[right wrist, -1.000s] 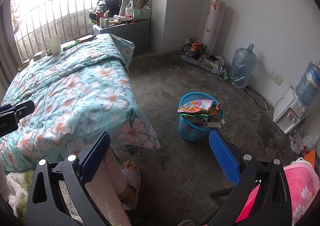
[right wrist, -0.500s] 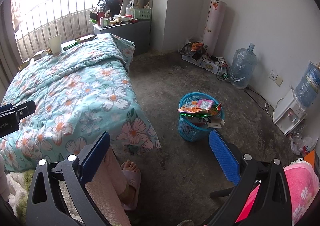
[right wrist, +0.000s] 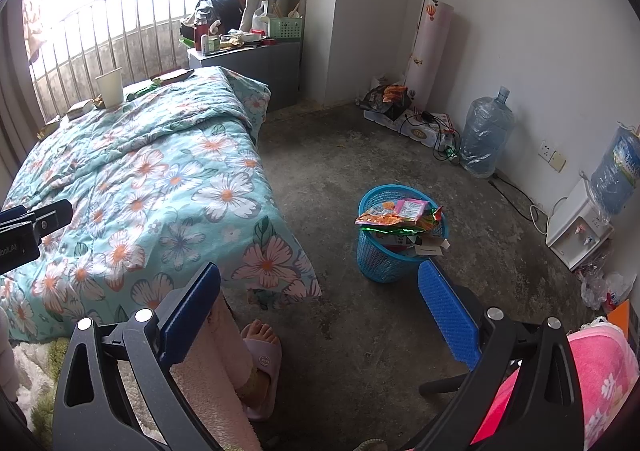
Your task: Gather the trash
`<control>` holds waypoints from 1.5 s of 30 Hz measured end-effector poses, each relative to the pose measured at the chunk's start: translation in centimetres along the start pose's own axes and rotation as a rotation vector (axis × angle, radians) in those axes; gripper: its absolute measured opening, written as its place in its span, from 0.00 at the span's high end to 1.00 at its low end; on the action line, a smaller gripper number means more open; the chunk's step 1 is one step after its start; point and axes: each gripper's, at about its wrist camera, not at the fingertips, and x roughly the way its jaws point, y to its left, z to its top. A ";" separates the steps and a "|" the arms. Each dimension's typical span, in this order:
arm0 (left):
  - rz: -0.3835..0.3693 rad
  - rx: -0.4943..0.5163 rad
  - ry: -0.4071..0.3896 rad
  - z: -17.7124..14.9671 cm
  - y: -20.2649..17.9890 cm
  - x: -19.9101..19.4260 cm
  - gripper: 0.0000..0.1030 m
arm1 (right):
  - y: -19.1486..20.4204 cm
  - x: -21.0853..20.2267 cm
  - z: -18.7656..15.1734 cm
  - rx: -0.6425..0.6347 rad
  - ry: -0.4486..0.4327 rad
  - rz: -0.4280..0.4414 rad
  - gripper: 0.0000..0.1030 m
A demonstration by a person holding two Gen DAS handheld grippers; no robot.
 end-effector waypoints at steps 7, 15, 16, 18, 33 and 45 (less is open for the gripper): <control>0.000 -0.001 0.001 0.0 0.0 0.0 0.09 | 0.0 0.0 0.0 -0.001 0.000 0.000 0.06; 0.000 0.000 0.001 0.0 0.0 0.0 0.09 | 0.1 0.0 0.0 -0.001 0.000 0.000 0.06; 0.000 0.000 0.001 0.0 0.0 0.1 0.09 | 0.1 0.0 0.0 -0.001 0.000 0.001 0.06; 0.000 0.000 0.003 0.0 0.0 0.1 0.09 | 0.1 0.0 0.0 -0.001 0.000 0.000 0.06; -0.001 0.002 0.007 -0.1 0.1 0.2 0.09 | 0.2 0.0 0.0 -0.001 0.001 0.000 0.06; -0.002 0.002 0.006 -0.1 0.1 0.2 0.09 | 0.4 0.2 -0.1 -0.004 0.002 0.001 0.06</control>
